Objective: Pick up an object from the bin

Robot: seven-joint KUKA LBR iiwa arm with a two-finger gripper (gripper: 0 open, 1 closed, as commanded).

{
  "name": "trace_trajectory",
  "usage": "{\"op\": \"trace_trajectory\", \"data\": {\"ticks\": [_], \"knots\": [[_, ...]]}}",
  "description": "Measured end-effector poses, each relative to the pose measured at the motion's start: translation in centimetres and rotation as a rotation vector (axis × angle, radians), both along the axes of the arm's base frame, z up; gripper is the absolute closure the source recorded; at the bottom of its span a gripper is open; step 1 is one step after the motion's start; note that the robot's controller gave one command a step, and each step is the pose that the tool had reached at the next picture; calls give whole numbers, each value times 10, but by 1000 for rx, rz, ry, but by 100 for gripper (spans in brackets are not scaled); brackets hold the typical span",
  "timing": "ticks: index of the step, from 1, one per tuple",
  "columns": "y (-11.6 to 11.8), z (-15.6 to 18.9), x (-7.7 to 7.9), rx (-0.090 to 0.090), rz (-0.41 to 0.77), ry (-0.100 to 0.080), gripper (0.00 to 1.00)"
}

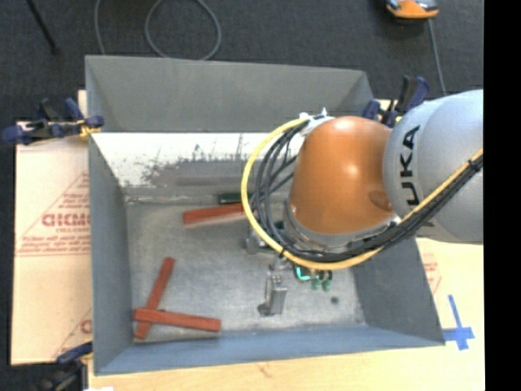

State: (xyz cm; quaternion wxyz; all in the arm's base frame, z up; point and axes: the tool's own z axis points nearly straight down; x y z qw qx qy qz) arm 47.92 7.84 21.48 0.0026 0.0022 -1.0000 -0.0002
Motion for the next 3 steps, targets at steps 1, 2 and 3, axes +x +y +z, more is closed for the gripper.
{"op": "trace_trajectory", "data": {"ticks": [1,2,3], "knots": [[69,-146,-3,4,-156,-16,0],[145,-113,4,5,-180,-10,0],[116,-106,-2,-2,-287,-3,0]]}}
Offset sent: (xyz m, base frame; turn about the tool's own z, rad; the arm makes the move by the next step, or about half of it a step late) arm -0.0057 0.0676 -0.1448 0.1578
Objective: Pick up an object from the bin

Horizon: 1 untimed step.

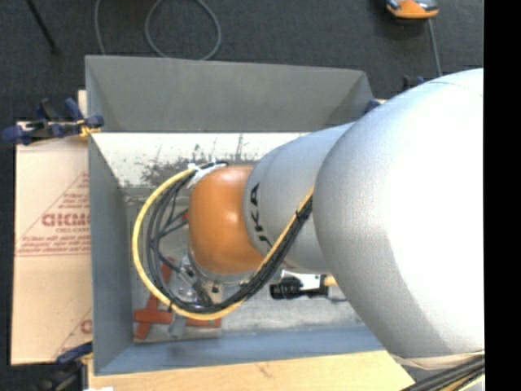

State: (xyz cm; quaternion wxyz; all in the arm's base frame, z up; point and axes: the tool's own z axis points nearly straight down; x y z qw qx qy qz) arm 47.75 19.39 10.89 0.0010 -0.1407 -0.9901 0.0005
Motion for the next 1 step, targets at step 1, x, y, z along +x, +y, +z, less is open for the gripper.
{"op": "trace_trajectory", "data": {"ticks": [1], "knots": [[41,-38,2,-2,96,-6,0]]}}
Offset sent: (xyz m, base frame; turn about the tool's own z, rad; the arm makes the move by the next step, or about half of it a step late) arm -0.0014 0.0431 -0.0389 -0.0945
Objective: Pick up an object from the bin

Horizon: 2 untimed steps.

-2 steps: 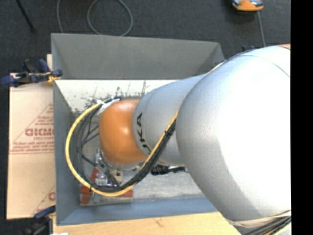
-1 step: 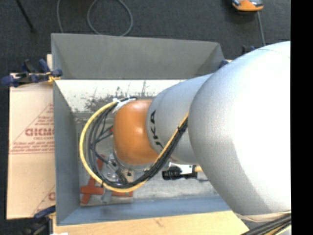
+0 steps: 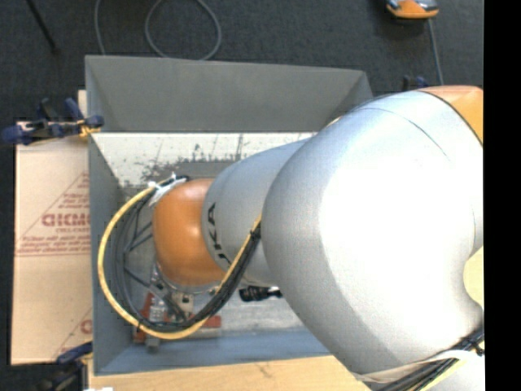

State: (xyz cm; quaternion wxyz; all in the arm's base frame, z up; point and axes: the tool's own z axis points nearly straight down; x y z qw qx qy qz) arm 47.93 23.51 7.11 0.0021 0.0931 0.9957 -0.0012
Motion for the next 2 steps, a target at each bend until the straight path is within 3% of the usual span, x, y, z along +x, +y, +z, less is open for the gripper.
{"op": "trace_trajectory", "data": {"ticks": [1,2], "knots": [[-2,1,2,2,-1,-2,0],[-3,2,2,-1,-1,3,100]]}}
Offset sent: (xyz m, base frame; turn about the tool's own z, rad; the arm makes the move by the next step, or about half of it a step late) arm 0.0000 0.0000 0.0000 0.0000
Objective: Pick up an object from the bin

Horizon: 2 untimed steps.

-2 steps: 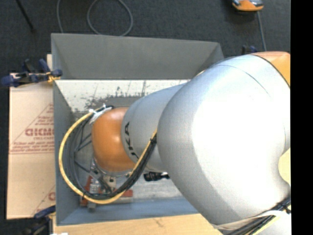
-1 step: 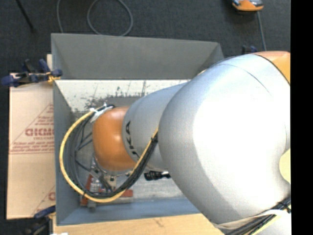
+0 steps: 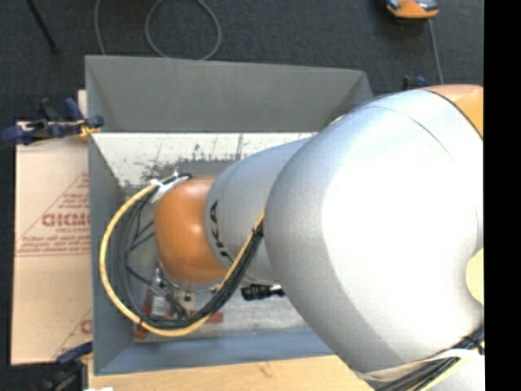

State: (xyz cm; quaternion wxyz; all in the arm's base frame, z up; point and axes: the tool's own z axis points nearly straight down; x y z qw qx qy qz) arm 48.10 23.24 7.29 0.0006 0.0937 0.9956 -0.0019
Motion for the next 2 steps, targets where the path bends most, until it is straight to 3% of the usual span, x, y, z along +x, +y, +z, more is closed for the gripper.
{"op": "trace_trajectory", "data": {"ticks": [2], "knots": [[-1,116,4,7,1,-7,100]]}}
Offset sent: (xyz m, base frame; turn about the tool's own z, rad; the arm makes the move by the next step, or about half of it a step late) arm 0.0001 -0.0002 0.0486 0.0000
